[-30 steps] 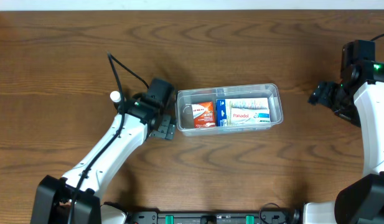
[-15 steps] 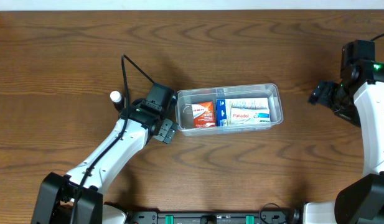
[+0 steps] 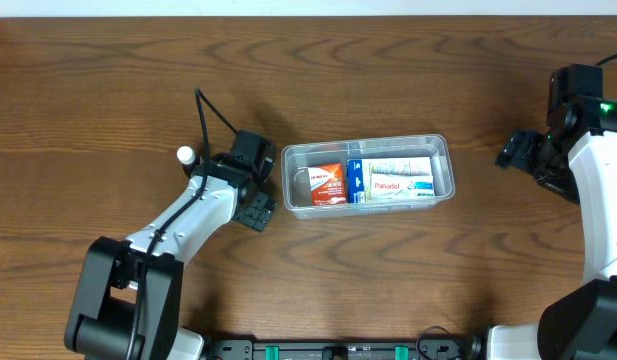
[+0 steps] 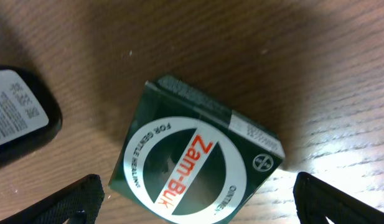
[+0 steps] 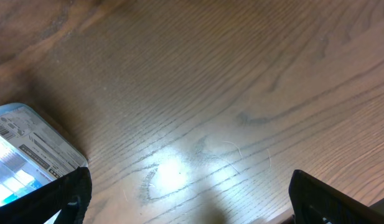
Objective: Pack container
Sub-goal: 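Lower the left gripper onto the green Zam-Buk tin and grasp it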
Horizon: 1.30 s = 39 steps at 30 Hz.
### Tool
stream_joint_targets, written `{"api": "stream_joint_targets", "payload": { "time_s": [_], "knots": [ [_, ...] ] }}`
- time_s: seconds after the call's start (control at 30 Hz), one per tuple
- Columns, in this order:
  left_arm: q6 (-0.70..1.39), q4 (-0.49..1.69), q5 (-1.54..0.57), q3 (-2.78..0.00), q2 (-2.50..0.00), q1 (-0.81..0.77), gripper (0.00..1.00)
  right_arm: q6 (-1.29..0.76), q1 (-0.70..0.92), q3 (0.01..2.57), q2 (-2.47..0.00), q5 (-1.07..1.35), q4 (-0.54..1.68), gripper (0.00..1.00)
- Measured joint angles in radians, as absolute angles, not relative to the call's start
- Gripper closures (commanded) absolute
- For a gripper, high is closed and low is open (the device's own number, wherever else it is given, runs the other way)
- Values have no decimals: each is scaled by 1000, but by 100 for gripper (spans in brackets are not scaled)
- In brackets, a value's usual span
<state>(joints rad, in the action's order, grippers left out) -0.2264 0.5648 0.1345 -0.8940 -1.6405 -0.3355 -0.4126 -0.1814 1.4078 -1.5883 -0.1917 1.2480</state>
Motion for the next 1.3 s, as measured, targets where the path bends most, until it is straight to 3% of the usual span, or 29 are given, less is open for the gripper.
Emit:
{"api": "stream_joint_targets", "payload": {
  "time_s": [1.2,1.3],
  "knots": [
    [-244,516,36,-894,-1641,-242,0,-413,-181,1408,-1588,-192,1248,1],
    [-243,519,12,-894,-1641,-242,8,-413,-181,1408,-1588,-192,1248,1]
  ]
}}
